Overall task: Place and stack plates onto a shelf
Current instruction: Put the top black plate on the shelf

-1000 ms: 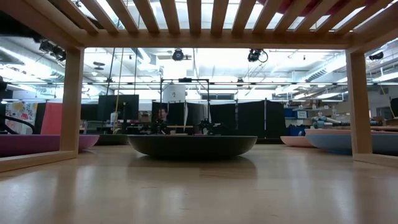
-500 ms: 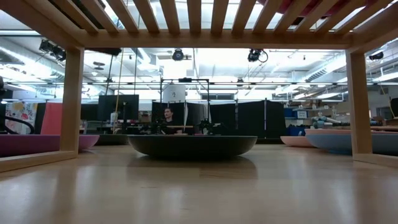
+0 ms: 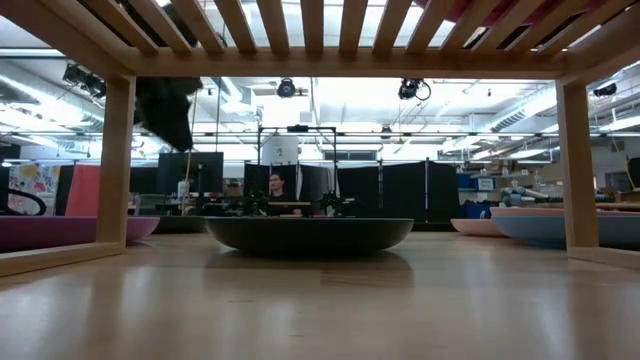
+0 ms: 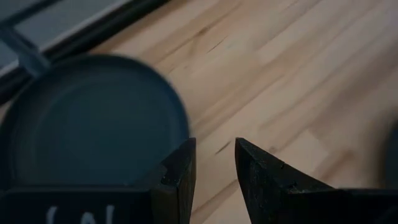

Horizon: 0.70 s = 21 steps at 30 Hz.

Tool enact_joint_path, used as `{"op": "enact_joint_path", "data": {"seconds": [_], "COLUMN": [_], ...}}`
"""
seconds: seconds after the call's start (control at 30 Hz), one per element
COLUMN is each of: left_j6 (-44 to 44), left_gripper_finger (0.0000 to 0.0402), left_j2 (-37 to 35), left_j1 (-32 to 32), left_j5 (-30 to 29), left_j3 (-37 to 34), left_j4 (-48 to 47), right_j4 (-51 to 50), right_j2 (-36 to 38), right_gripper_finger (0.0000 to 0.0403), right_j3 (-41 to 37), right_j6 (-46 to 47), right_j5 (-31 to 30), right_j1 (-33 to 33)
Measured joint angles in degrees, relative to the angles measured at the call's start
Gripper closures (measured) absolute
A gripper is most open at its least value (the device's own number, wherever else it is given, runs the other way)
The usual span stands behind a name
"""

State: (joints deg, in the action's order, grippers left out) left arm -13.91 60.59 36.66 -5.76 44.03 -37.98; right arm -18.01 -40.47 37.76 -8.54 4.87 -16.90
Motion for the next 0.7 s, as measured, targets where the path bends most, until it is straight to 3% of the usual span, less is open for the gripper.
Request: {"op": "enact_joint_path", "data": {"seconds": [0.37,0.7], "left_j6": [0.5,4.1], "left_gripper_finger": [0.0285,0.0285], "left_j2": [12.1,17.6], "left_j1": [3.1,3.0], "left_j5": [0.1,0.1], "left_j3": [0.0,0.0], "left_j4": [0.5,3.6], "right_j4": [0.0,-0.2], "right_j2": [-0.1,-1.5], "right_gripper_finger": [0.022,0.022], "right_j3": [0.0,0.0], "right_j6": [0.0,0.0], "right_j5": [2.4,2.4], "right_j1": [-2.5,-2.5]}}
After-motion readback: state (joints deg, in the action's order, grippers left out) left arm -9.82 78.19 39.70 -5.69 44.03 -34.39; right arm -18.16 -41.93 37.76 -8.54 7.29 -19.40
